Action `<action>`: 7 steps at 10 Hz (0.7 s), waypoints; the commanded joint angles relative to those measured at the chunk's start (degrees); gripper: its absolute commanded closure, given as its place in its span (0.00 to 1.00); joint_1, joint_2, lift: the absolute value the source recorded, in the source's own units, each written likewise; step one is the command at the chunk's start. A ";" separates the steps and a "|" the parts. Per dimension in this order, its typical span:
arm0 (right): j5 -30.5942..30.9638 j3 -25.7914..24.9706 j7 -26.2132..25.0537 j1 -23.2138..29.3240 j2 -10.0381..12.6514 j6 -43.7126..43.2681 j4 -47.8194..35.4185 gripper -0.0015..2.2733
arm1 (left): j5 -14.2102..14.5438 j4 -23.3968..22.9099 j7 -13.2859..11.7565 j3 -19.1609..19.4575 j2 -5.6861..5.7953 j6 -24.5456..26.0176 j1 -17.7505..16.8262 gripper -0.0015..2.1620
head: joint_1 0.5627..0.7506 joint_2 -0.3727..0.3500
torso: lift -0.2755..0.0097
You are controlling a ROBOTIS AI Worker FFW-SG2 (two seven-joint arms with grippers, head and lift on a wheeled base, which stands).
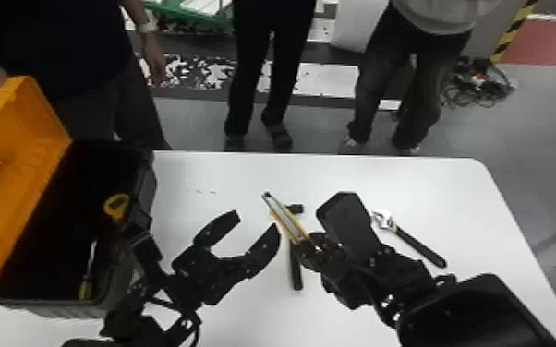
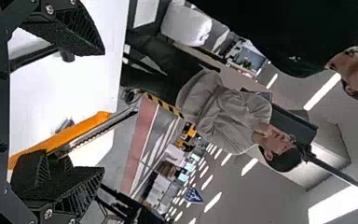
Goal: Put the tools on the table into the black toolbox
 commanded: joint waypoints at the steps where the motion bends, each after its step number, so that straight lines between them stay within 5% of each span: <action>1: 0.00 0.76 0.00 -0.07 -0.03 -0.05 0.09 0.99 | 1.14 0.18 0.02 -0.17 -0.08 1.61 -1.11 0.06 | 0.70 0.45 | 0.83; 7: 0.00 3.22 -0.96 -1.30 0.50 -0.05 0.53 0.99 | 5.54 0.27 -0.24 -0.52 -0.52 6.36 -2.95 0.13 | 0.70 0.46 | 0.83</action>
